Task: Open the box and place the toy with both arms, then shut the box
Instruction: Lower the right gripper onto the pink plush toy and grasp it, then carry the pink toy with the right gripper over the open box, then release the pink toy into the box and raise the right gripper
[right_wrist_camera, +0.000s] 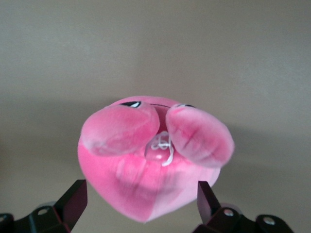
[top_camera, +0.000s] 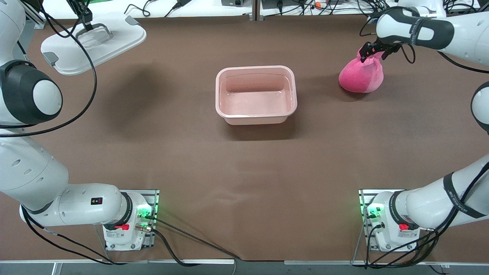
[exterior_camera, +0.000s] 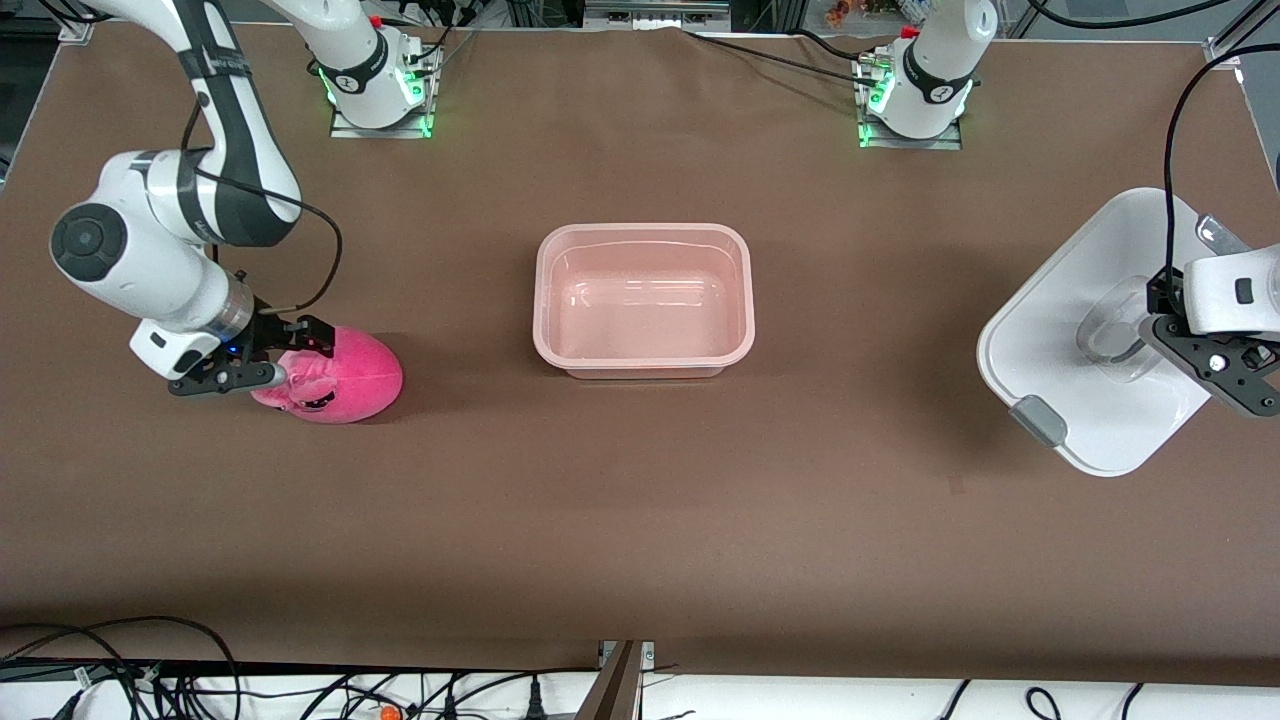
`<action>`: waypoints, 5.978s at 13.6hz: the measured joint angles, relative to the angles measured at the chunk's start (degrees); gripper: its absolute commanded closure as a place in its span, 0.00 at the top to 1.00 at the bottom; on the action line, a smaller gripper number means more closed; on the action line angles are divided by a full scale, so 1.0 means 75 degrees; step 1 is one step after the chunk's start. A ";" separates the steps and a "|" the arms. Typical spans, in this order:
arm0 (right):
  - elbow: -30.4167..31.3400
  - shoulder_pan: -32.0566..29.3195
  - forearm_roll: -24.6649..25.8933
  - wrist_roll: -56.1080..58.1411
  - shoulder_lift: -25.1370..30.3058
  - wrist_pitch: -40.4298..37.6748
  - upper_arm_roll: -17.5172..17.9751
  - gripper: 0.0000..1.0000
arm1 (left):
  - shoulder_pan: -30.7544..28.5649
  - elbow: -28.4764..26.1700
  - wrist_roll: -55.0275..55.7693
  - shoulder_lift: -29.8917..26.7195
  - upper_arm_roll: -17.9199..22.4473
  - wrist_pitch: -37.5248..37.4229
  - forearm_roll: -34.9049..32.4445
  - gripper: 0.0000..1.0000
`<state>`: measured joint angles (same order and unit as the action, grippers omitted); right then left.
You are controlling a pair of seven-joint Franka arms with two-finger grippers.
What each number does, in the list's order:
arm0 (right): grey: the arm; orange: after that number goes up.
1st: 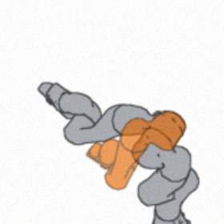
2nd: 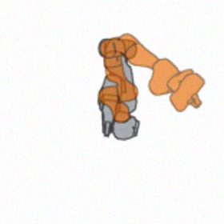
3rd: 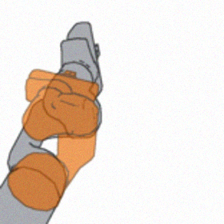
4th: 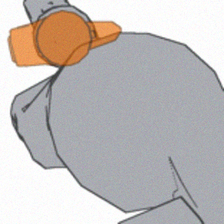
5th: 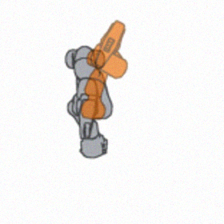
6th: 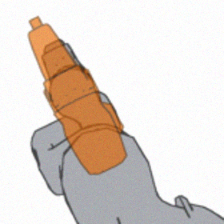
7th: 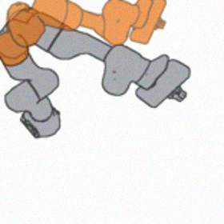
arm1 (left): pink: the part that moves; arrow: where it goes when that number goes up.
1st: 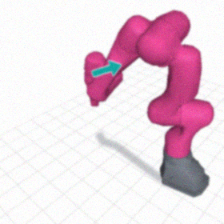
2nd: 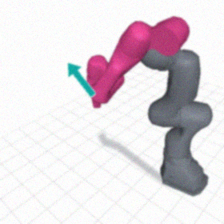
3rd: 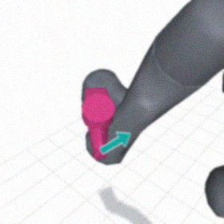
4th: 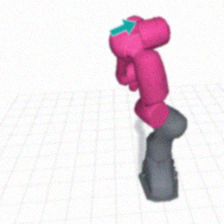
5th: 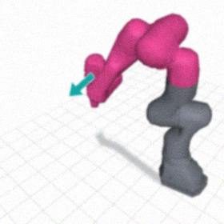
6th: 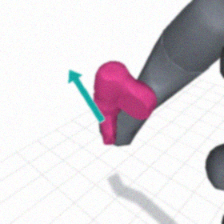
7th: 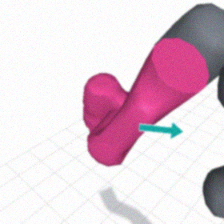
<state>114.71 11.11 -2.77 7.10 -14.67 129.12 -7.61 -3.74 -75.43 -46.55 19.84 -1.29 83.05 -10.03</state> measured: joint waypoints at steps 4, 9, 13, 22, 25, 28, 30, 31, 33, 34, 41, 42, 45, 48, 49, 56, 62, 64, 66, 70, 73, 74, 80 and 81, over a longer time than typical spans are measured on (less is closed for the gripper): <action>0.0005 0.0000 0.0000 0.0055 -0.0371 0.0581 0.0000 0.90 | 0.0000 0.0001 0.0000 0.0000 0.0000 0.0000 0.0000 0.00; 0.0241 0.0000 -0.0001 0.0064 -0.0548 0.1213 -0.0001 0.27 | 0.0000 0.0001 0.0000 0.0000 -0.0003 0.0000 0.0000 0.00; 0.0239 0.0000 -0.0001 0.0079 -0.0493 0.1209 -0.0005 0.00 | 0.0000 0.0001 0.0000 0.0000 -0.0004 -0.0001 0.0000 0.00; -0.0673 0.0047 -0.0001 0.0887 -0.0456 -0.0099 0.0046 0.00 | 0.0000 0.0001 0.0000 0.0000 -0.0033 -0.0006 0.0040 0.00; -0.1824 0.0303 -0.0001 0.0905 -0.0413 -0.1430 0.0111 0.00 | 0.0000 0.0001 0.0000 0.0000 -0.0040 -0.0006 0.0043 0.00; -0.2893 0.0995 -0.0010 0.0881 -0.0475 -0.2641 0.0142 0.00 | 0.0000 0.0001 0.0000 0.0000 -0.0043 -0.0007 0.0044 0.00; -0.3331 0.1472 -0.0020 0.0831 -0.0609 -0.3071 0.0168 0.00 | 0.0000 0.0001 0.0000 0.0000 -0.0042 -0.0007 0.0044 0.00; -0.3495 0.1754 -0.0020 0.0779 -0.0671 -0.3215 0.0175 0.00 | 0.0000 0.0001 0.0000 0.0000 -0.0041 -0.0008 0.0044 0.00; -0.3853 0.2375 -0.0024 0.0431 -0.0760 -0.3624 0.0186 0.00 | 0.0000 0.0001 0.0000 0.0000 -0.0041 -0.0008 0.0044 0.00; -0.4050 0.2690 -0.0024 0.0174 -0.0775 -0.3863 0.0192 0.00 | -0.0001 0.0001 0.0000 0.0000 -0.0041 -0.0008 0.0044 0.00; -0.4900 0.4546 -0.0017 -0.0314 -0.1152 -0.4546 0.0206 0.00 | 0.0001 0.0001 0.0000 0.0000 -0.0053 -0.0009 0.0045 0.00; -0.5192 0.4732 -0.0014 -0.0310 -0.1387 -0.4634 0.0206 0.00 | 0.0002 0.0001 0.0000 0.0000 -0.0057 -0.0009 0.0045 0.00; -0.6448 0.5049 0.0038 -0.0085 -0.2317 -0.5174 0.0203 0.00 | 0.0002 0.0001 0.0000 0.0000 -0.0058 -0.0009 0.0045 0.00; -0.7191 0.5184 0.0233 0.0323 -0.3043 -0.5291 0.0200 0.00 | 0.0002 0.0001 0.0000 0.0000 -0.0061 -0.0010 0.0065 0.00; -0.7279 0.5223 0.0262 0.0440 -0.3200 -0.5308 0.0200 0.00 | 0.0002 0.0001 0.0000 0.0000 -0.0062 -0.0010 0.0072 0.00; -0.7363 0.5617 0.0868 0.0901 -0.3919 -0.5325 0.0198 0.00 | 0.0002 0.0001 0.0000 0.0000 -0.0064 -0.0011 0.0081 0.00; -0.7379 0.5701 0.1042 0.0899 -0.4664 -0.4628 0.0180 1.00 | 0.0002 0.0001 0.0000 0.0000 -0.0063 -0.0011 0.0081 0.00; -0.7409 0.5777 0.1226 0.0877 -0.4787 -0.4432 0.0163 1.00 | 0.0002 0.0001 0.0000 0.0000 -0.0063 -0.0011 0.0081 0.00; -0.7546 0.5814 0.1268 0.0855 -0.4754 -0.4482 0.0055 1.00 | 0.0002 0.0001 0.0000 0.0001 -0.0062 -0.0011 0.0081 0.00; -0.7844 0.5775 0.1276 0.0854 -0.4196 -0.4537 -0.0565 1.00 | 0.0002 0.0001 0.0000 0.0001 -0.0062 -0.0012 0.0083 0.00; -0.7899 0.5703 0.1273 0.0848 -0.3330 -0.4907 -0.0864 1.00 | 0.0004 0.0001 -0.0003 0.0001 -0.0092 -0.0016 0.0185 0.00; -0.7898 0.5690 0.1189 0.0798 -0.3064 -0.5132 -0.1053 1.00 | 0.0017 0.0001 -0.0003 0.0001 -0.0141 -0.0018 0.0230 0.00; -0.6964 0.5281 -0.0233 -0.0107 -0.1788 -0.5884 -0.2569 1.00 | 0.1099 -0.0021 0.0040 0.0064 -0.0772 -0.0045 0.0445 0.00; -0.6535 0.5240 -0.0355 -0.0323 -0.1448 -0.5874 -0.2799 1.00 | 0.1552 -0.0021 0.0213 0.0094 -0.0818 -0.0045 0.0448 0.00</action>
<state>65.70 50.41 -5.43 4.67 -25.53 85.06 -28.60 7.89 -75.58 -44.95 20.55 -7.42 82.71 -6.67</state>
